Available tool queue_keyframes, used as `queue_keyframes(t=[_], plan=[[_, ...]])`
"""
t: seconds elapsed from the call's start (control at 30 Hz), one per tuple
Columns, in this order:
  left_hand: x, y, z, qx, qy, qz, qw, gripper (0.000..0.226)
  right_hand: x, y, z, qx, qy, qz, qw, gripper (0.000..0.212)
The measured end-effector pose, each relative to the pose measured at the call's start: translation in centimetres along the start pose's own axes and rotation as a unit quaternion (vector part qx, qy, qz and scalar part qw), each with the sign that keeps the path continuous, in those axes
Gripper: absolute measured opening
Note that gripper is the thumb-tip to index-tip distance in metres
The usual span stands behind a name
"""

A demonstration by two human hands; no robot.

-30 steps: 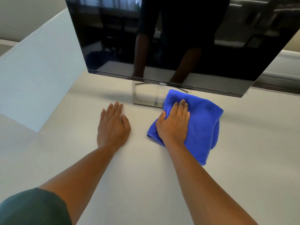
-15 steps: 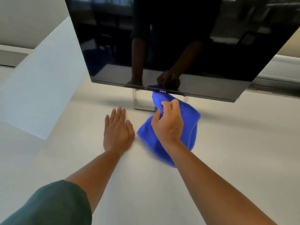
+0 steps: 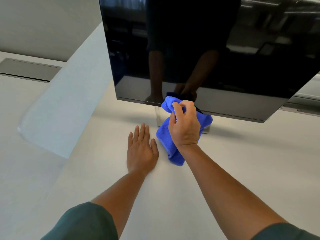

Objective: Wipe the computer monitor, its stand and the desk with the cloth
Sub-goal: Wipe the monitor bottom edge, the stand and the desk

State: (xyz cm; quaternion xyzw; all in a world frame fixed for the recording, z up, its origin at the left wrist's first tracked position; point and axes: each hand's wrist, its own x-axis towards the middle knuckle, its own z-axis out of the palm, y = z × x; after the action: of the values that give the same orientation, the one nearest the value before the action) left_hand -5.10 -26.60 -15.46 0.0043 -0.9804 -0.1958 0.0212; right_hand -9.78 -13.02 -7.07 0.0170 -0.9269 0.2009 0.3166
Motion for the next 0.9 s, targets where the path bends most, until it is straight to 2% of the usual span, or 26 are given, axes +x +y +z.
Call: queue_keyframes(t=[0.2, 0.4, 0.53, 0.7, 0.9], plan=[[0.0, 0.4, -0.1, 0.003, -0.001, -0.012, 1.000, 0.060, 0.1, 1.3, -0.8, -0.054, -0.060, -0.018, 0.997, 0.027], [0.0, 0.7, -0.4, 0.008, -0.007, -0.014, 1.000, 0.060, -1.5, 4.5, -2.4, -0.034, -0.015, 0.124, 0.992, 0.024], [0.0, 0.8, -0.4, 0.014, -0.010, -0.016, 1.000, 0.060, -1.7, 4.7, -2.5, -0.028, -0.015, 0.157, 0.987, 0.024], [0.1, 0.9, -0.5, 0.008, -0.011, -0.019, 1.000, 0.060, -1.4, 2.5, -0.8, -0.022, -0.042, 0.088, 0.995, 0.025], [0.1, 0.7, -0.2, 0.017, -0.015, -0.017, 1.000, 0.061, -0.9, 0.5, 1.1, -0.001, -0.038, 0.068, 0.997, 0.031]])
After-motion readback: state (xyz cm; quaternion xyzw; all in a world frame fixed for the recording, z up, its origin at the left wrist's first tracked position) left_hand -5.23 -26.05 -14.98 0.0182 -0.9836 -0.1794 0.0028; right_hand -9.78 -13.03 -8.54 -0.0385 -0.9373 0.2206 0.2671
